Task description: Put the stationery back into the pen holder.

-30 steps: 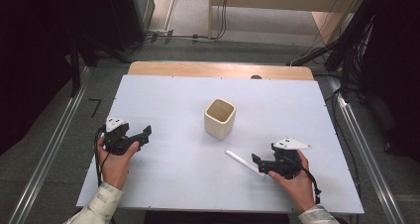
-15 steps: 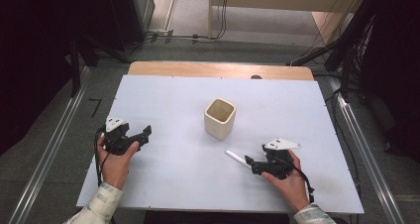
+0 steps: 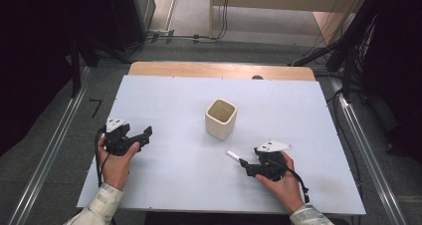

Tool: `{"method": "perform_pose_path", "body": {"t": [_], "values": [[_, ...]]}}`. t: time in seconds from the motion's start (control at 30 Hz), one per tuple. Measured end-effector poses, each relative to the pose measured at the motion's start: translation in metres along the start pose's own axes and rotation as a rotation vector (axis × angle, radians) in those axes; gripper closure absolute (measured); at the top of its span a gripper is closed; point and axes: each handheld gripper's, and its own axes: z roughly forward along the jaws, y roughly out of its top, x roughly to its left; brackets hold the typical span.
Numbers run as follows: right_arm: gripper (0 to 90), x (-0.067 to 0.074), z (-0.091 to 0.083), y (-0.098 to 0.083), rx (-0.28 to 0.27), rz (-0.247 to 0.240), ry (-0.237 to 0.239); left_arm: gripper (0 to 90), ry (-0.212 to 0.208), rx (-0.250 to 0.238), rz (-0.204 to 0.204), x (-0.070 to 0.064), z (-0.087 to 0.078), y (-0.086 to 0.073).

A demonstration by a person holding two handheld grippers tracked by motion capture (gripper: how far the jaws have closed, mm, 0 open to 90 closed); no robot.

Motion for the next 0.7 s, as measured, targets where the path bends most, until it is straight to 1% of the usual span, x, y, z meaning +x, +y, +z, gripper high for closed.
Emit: {"method": "perform_pose_path", "body": {"t": [0.3, 0.47, 0.53, 0.57, 0.6, 0.7], "values": [[35.1, 0.005, 0.004, 0.0, 0.001, -0.025, -0.003, 16.6, -0.005, -0.005, -0.003, 0.0, -0.001, 0.0], [41.8, 0.008, 0.005, 0.001, -0.002, -0.04, -0.008, 16.7, -0.006, -0.006, -0.003, 0.0, -0.001, 0.0], [44.0, 0.009, 0.006, 0.001, 0.003, -0.044, -0.003, 16.7, -0.006, -0.008, -0.004, 0.0, -0.001, 0.0], [45.9, 0.01, 0.007, 0.0, 0.001, -0.056, -0.004, 16.8, -0.008, -0.008, -0.005, 0.0, -0.001, 0.0], [45.9, 0.01, 0.007, 0.0, 0.001, -0.056, -0.004, 16.8, -0.007, -0.007, -0.005, 0.0, -0.001, 0.0], [50.1, 0.011, 0.008, 0.001, -0.001, -0.062, -0.003, 16.8, -0.008, -0.008, -0.005, 0.0, -0.001, 0.0]]}}
